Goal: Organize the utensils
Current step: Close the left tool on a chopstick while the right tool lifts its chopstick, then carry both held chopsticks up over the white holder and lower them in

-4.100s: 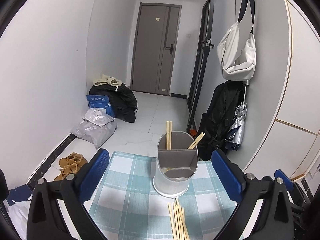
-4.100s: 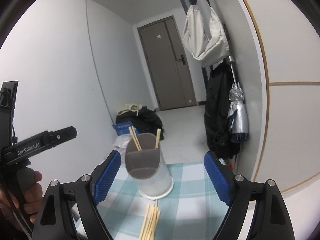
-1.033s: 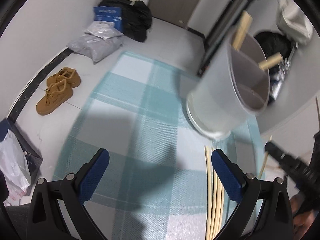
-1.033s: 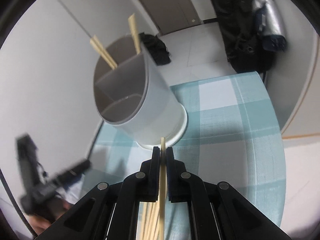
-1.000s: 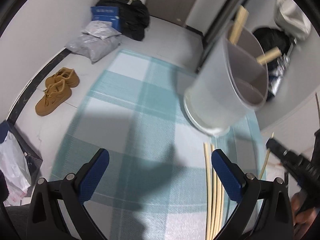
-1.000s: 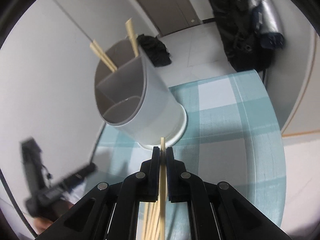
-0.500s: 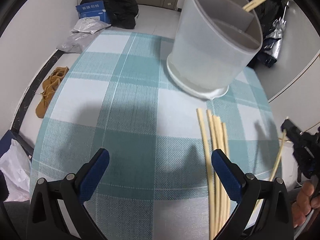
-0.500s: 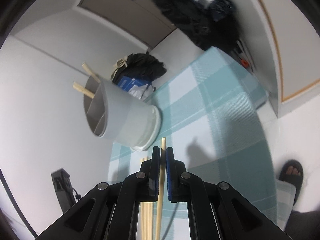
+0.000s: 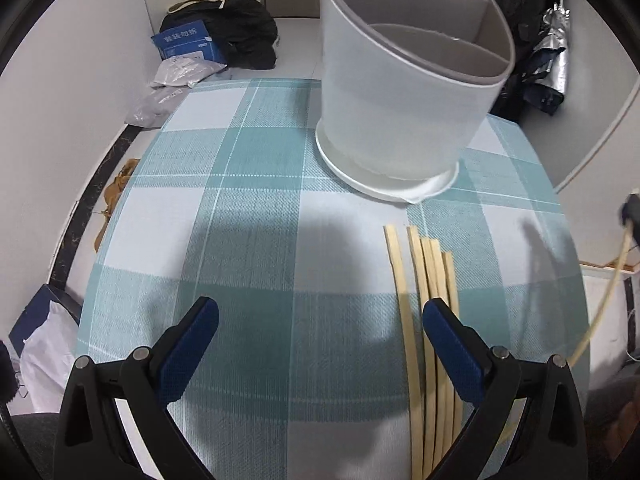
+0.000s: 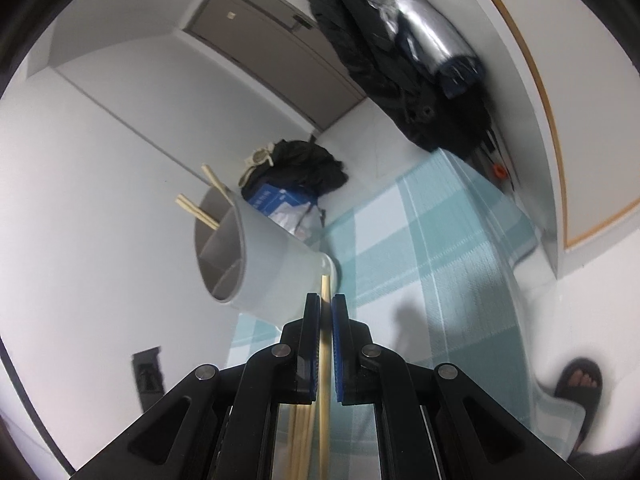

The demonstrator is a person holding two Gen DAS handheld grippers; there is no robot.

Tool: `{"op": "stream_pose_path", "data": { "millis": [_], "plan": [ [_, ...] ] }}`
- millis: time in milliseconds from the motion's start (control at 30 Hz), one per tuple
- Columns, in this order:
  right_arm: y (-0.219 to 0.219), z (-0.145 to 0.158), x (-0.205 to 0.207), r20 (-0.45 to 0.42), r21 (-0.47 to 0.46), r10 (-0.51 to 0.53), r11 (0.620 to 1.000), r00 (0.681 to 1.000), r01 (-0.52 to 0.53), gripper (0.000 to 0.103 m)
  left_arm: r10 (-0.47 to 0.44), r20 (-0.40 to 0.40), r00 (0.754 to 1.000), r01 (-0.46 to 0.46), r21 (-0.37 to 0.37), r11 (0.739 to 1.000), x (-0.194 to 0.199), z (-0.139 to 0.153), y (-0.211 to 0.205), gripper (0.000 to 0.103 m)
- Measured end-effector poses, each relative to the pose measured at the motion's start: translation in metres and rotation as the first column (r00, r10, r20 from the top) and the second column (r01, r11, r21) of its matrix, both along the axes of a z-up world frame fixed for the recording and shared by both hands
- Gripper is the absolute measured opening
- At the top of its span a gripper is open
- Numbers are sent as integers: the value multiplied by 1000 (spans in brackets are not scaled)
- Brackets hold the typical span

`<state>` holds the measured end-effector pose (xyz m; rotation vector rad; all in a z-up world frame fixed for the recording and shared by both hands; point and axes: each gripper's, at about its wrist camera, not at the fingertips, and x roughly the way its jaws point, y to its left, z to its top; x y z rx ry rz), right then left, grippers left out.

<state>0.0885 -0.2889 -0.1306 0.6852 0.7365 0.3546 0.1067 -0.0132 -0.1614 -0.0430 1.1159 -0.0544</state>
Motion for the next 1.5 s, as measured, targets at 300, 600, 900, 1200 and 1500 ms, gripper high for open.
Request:
{"op": "stream_pose_path", "data": {
  "millis": [300,600,900,1200,1500],
  "plan": [
    [-3,14,-3,68,-12,-8,1000,998,9,5,-1,-47,999,3,52,999,21,-11,-7,98],
    [-4,21,-3,98,-12,-12,1000,995,13,5,-51,-87,995,54,29,998,37,-9,-14,64],
    [-2,22,-3,97,-24,-11,1000,995,13,5,-61,-103,993,61,-2,998,38,-5,-22,5],
    [2,24,-6,105,-55,-4,998,994,10,5,2,-23,1000,-5,-138,990,31,17,-2,2],
    [8,26,-19,120,-102,0,995,993,12,5,-3,221,975,45,-186,982,-12,82,4,2]
  ]
}}
